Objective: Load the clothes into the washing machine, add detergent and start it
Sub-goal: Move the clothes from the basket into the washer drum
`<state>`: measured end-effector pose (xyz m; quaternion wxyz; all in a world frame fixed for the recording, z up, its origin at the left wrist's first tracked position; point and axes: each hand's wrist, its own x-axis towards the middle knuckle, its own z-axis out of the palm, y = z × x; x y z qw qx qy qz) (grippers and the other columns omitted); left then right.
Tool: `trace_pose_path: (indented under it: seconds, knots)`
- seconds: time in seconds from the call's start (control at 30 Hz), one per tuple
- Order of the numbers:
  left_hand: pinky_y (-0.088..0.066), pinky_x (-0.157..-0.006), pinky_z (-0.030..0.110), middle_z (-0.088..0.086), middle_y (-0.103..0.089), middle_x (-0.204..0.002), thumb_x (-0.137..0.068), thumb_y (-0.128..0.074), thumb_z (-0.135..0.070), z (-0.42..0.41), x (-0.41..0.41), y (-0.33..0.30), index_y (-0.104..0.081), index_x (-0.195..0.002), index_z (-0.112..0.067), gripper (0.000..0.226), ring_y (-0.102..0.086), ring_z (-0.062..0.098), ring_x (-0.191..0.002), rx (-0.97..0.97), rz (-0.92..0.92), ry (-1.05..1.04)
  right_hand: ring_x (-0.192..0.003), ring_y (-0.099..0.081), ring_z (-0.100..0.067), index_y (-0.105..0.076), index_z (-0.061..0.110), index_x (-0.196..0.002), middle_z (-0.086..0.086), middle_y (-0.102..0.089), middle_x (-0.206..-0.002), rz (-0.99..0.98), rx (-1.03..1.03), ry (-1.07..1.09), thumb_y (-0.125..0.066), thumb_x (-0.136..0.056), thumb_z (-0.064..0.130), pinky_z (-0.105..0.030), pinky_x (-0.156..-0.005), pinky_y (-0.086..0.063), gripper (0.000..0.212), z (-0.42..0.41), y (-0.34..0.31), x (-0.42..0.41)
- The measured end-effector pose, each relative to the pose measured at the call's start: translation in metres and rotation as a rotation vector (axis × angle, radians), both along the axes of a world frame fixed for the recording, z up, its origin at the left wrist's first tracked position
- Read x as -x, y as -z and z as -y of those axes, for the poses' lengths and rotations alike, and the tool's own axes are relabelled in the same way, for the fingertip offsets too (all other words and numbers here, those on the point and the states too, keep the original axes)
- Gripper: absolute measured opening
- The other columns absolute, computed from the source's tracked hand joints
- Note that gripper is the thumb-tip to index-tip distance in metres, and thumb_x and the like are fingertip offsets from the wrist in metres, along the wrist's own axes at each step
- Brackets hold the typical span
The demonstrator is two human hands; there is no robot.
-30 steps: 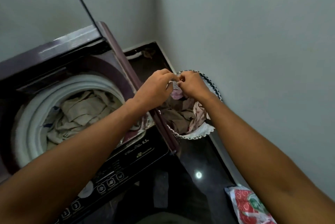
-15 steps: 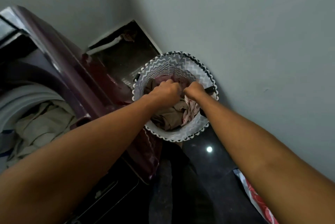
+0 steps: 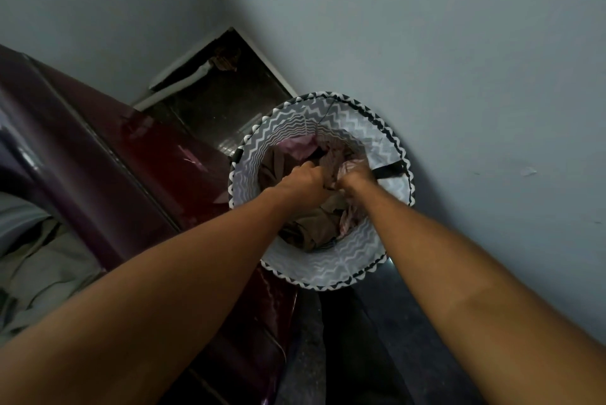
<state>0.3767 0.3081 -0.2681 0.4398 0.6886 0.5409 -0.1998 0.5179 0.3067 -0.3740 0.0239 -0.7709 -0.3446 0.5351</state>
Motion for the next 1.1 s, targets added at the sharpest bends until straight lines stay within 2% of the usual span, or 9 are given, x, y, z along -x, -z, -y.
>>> trace_pose_path:
  seconds: [0.1,0.3,0.37,0.43,0.63,0.73,0.87,1.03,1.1]
  knots:
    - [-0.034,-0.11,0.041,0.018,-0.046,-0.138,-0.094,-0.063,-0.03,-0.002,-0.002,-0.01,-0.048,-0.142,-0.013,0.054,-0.041,0.036,-0.131,0.003,-0.006,-0.01,-0.069,-0.067,-0.021,-0.066,0.005,-0.103,-0.012,-0.071,-0.094,0.029,0.001,0.24,-0.068,-0.086,0.008,-0.025,-0.052,-0.056,0.018,-0.004,-0.025,0.008]
    - [-0.041,-0.105,0.046,0.018,-0.032,-0.147,-0.081,-0.074,-0.016,-0.007,-0.001,-0.029,-0.021,-0.154,-0.012,0.09,-0.038,0.04,-0.134,0.036,0.015,-0.206,-0.078,-0.069,-0.023,-0.071,0.009,-0.08,-0.002,-0.071,-0.075,-0.07,-0.121,0.297,-0.068,-0.076,0.036,-0.039,-0.072,-0.058,0.028,-0.016,-0.082,0.027]
    - [-0.043,-0.106,0.045,0.018,-0.03,-0.151,-0.076,-0.08,-0.014,-0.011,0.001,-0.043,-0.017,-0.156,-0.017,0.102,-0.039,0.038,-0.136,0.049,0.056,-0.254,-0.074,-0.071,-0.024,-0.072,0.01,-0.08,-0.004,-0.074,-0.076,-0.135,-0.16,0.354,-0.068,-0.072,0.035,-0.04,-0.065,-0.06,0.026,-0.02,-0.103,0.03]
    - [-0.046,-0.102,0.04,0.013,-0.039,-0.147,-0.073,-0.082,-0.015,-0.016,0.005,-0.057,-0.026,-0.153,-0.02,0.097,-0.045,0.032,-0.132,0.032,0.12,-0.266,-0.064,-0.069,-0.025,-0.071,0.007,-0.077,-0.009,-0.073,-0.075,-0.214,-0.172,0.437,-0.066,-0.072,0.026,-0.028,-0.046,-0.054,0.02,-0.023,-0.127,0.033]
    - [-0.052,-0.089,0.034,-0.003,-0.067,-0.11,-0.066,-0.089,-0.019,-0.005,0.029,-0.094,-0.053,-0.125,-0.021,0.069,-0.062,0.017,-0.104,-0.043,0.342,-0.464,-0.06,-0.062,-0.024,-0.068,0.012,-0.051,-0.006,-0.064,-0.058,-0.446,-0.162,0.439,-0.067,-0.064,0.025,-0.034,-0.06,-0.048,0.018,-0.032,-0.198,0.054]
    - [-0.042,-0.076,0.028,-0.005,-0.066,-0.105,-0.075,-0.082,-0.019,-0.002,0.034,-0.117,-0.058,-0.121,-0.02,0.052,-0.061,0.016,-0.1,-0.221,0.375,-0.519,-0.061,-0.06,-0.024,-0.066,0.013,-0.059,-0.005,-0.063,-0.059,-0.534,-0.217,0.395,-0.066,-0.073,0.015,-0.031,-0.06,-0.047,0.014,-0.042,-0.227,0.06]
    - [-0.049,-0.08,0.036,0.008,-0.071,-0.106,-0.086,-0.069,-0.013,0.003,0.055,-0.145,-0.067,-0.113,-0.01,0.027,-0.064,0.024,-0.1,-0.416,0.357,-0.627,-0.059,-0.056,-0.026,-0.068,0.008,-0.077,-0.015,-0.06,-0.069,-0.522,-0.285,0.265,-0.074,-0.073,0.028,-0.03,-0.053,-0.044,0.022,-0.045,-0.259,0.063]
    - [-0.053,-0.082,0.035,0.004,-0.073,-0.106,-0.087,-0.069,-0.01,0.009,0.082,-0.186,-0.068,-0.117,-0.013,0.03,-0.066,0.016,-0.096,-0.5,0.423,-0.737,-0.071,-0.059,-0.019,-0.068,0.014,-0.093,-0.009,-0.064,-0.085,-0.688,-0.343,0.158,-0.054,-0.08,0.021,-0.031,-0.058,-0.047,0.02,-0.024,-0.279,0.061]
    - [-0.05,-0.08,0.026,0.005,-0.072,-0.109,-0.089,-0.066,-0.007,0.013,0.094,-0.201,-0.066,-0.124,-0.013,0.035,-0.064,0.014,-0.099,-0.517,0.463,-0.753,-0.077,-0.061,-0.018,-0.069,0.02,-0.098,-0.002,-0.066,-0.086,-0.614,-0.344,0.014,-0.055,-0.089,0.016,-0.035,-0.064,-0.051,0.017,-0.013,-0.28,0.064]
